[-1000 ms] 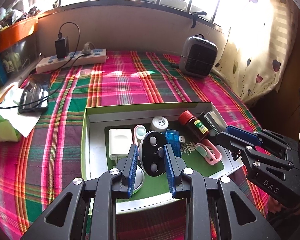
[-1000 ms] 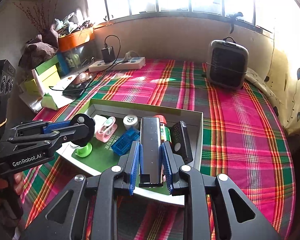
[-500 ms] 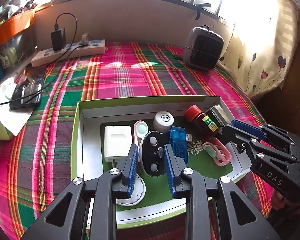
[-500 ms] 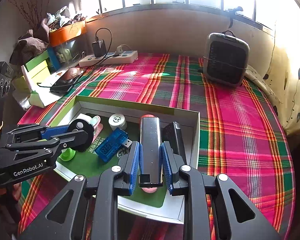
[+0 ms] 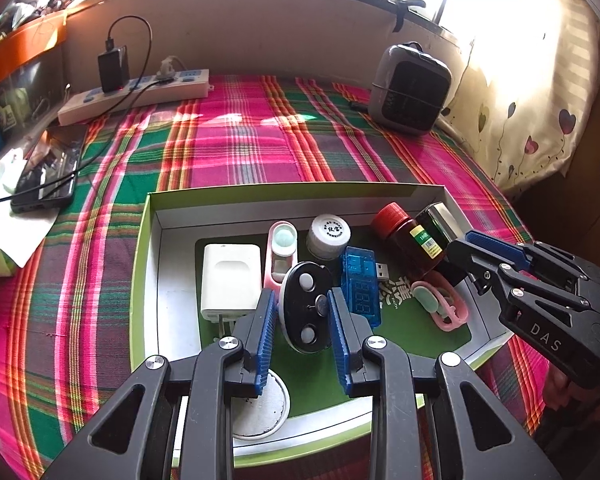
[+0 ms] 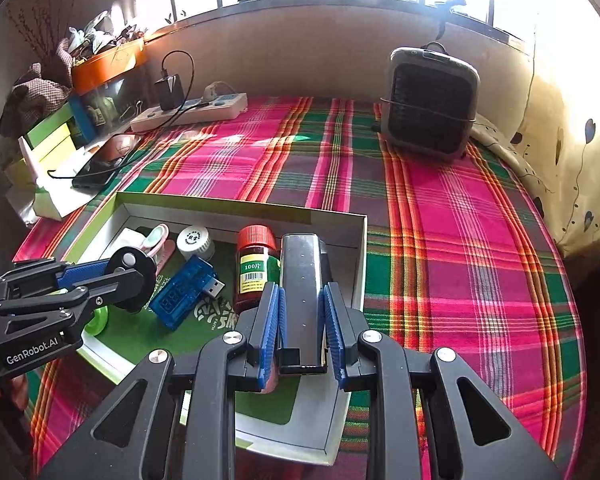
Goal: Organize rigid objects
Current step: 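Lower and open the left tool releasing the key fob while the right tool releases the grey case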
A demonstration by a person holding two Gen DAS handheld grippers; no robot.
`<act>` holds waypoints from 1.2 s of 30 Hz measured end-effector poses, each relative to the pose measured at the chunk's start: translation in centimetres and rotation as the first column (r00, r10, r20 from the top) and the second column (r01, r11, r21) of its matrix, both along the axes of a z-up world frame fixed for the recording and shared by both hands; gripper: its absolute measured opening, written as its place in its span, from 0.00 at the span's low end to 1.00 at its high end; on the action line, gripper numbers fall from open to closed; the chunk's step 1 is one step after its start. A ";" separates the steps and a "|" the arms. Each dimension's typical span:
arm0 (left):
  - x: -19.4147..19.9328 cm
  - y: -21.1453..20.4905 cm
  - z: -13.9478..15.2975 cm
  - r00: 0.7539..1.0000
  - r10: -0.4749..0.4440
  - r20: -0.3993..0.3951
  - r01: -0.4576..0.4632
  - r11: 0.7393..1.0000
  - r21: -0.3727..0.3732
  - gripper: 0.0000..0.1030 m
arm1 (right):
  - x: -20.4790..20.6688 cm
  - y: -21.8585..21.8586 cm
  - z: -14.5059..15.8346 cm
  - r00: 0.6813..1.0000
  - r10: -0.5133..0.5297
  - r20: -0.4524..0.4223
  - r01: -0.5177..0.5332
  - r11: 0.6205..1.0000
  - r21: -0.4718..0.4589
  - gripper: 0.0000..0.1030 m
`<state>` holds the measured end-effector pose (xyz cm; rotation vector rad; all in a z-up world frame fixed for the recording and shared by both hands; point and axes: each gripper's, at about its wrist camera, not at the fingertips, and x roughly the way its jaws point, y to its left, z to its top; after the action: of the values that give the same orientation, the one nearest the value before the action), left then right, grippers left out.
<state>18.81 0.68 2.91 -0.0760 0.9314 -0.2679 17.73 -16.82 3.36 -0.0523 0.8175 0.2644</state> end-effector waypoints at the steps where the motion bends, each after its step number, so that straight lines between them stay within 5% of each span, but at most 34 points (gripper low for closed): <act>1: 0.0 0.0 0.0 1.000 -0.002 0.001 0.002 1.000 0.002 0.24 | 0.0 0.0 0.0 1.000 0.000 0.001 0.000 1.000 -0.005 0.24; 36: -0.8 -0.2 0.6 1.000 0.002 0.009 -0.002 1.000 0.007 0.31 | -0.1 0.1 0.5 1.000 -0.005 0.005 0.005 1.000 0.026 0.24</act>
<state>18.04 0.44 3.52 -0.0693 0.9233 -0.2625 17.61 -16.75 3.90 -0.0263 0.8094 0.2700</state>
